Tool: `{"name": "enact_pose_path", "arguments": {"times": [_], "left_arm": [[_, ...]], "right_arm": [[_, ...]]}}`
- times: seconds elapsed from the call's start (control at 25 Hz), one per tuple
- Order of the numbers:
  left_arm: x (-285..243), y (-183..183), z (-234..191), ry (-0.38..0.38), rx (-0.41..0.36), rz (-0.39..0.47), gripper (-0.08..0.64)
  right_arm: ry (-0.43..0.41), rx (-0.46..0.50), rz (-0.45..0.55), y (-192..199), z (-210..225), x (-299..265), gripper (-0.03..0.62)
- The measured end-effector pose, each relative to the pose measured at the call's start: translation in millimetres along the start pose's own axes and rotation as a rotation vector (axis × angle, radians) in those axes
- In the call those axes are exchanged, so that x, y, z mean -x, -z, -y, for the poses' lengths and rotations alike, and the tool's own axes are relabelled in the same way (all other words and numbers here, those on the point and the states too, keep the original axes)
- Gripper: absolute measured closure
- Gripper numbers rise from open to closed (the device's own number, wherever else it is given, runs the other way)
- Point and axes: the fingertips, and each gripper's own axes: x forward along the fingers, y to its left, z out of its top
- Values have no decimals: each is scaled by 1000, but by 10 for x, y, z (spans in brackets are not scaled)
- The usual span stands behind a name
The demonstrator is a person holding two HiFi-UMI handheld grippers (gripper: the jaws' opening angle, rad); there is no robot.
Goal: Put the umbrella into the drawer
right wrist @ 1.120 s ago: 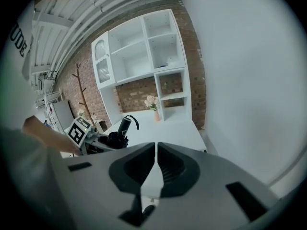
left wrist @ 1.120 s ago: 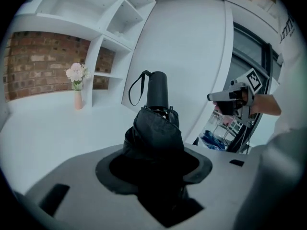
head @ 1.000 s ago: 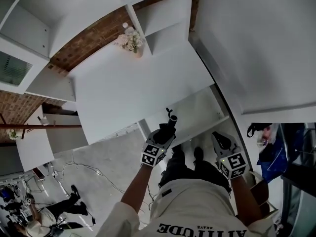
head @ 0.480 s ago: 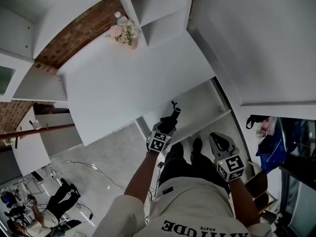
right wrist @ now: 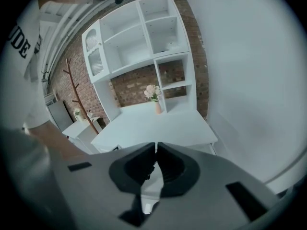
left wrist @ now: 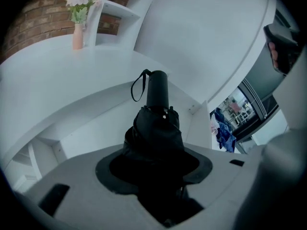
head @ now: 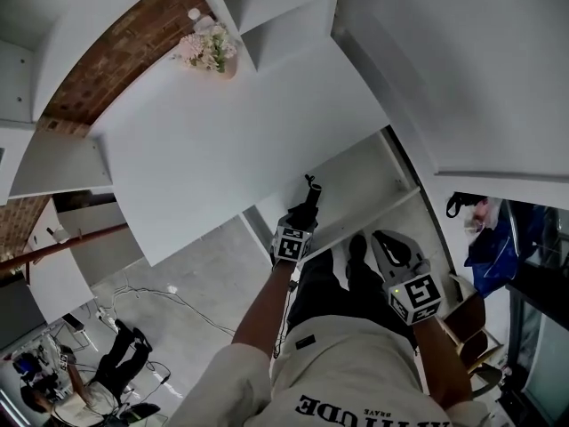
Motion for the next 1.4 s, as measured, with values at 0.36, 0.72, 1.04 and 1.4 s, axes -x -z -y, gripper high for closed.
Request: {"name": "enact_pose_path", "arguments": {"times": [0.36, 0.72, 1.04, 1.4], "left_arm": [[-153, 161, -322, -61, 99, -17, 336], [-206, 394, -716, -141, 242, -37, 336], [-221, 446, -987, -219, 383, -68, 329], [-208, 442, -957, -230, 321, -66, 292]], "right_arm": [[13, -10, -42, 178, 96, -273, 557], [-17, -14, -81, 278, -28, -484, 557], [-25, -19, -111, 372, -23, -565, 557], [-34, -11, -106, 286, -29, -609, 557]]}}
